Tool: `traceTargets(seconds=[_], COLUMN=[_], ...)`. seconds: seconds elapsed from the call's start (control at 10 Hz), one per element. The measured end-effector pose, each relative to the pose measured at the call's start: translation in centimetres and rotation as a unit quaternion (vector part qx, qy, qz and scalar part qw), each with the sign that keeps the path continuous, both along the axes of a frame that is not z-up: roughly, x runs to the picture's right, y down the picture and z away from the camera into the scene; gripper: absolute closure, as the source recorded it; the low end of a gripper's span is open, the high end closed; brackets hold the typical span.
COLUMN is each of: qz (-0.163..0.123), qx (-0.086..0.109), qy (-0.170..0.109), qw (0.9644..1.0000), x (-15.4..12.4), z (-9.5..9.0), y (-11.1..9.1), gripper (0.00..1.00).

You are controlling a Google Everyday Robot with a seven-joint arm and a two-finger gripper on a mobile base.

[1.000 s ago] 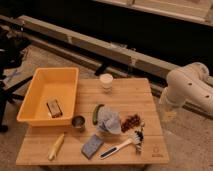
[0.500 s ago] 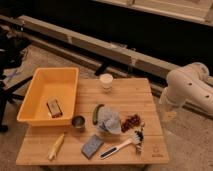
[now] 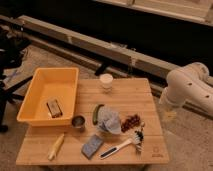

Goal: Place pepper in table surface

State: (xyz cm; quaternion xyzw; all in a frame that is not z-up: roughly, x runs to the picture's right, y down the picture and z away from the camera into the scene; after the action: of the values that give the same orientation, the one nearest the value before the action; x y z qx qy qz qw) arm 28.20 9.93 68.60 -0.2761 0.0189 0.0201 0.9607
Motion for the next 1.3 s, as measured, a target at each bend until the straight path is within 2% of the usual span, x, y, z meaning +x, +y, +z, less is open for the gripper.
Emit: traceTargets(seconds=[0.2,0.4,0.6,0.7,0.8,1.0,1.1,1.2,1.3], qz=[-0.004,-0.029,-0.076,-0.103,-0.136,-0.2,-0.232,-0.269,-0.286], qx=[0.003,0.011,0.017,0.024,0.031,0.04,0.043,0.048,0.051], qy=[-0.006,-0.038,-0.085,-0.114,-0.145,-0.2,-0.225,-0.25,-0.261], qw=[1.0,0.9988,0.9933,0.9878,0.9796,0.9584,0.9453,0.9291,0.9208], x=[-0.1,-1.3,-5.1,-7.5,-9.9,-14.8,-17.4,-20.2,-21.5], z=[-0.1,-0.4,-0.7,-0.8,-1.0,-1.3,-1.5,-2.0,-2.3], y=[0.0,0.1,0.3,0.4,0.5,0.7,0.8,1.0,1.2], gripper=[0.35,0.35,0.35,0.35,0.35,0.35,0.35,0.35,0.35])
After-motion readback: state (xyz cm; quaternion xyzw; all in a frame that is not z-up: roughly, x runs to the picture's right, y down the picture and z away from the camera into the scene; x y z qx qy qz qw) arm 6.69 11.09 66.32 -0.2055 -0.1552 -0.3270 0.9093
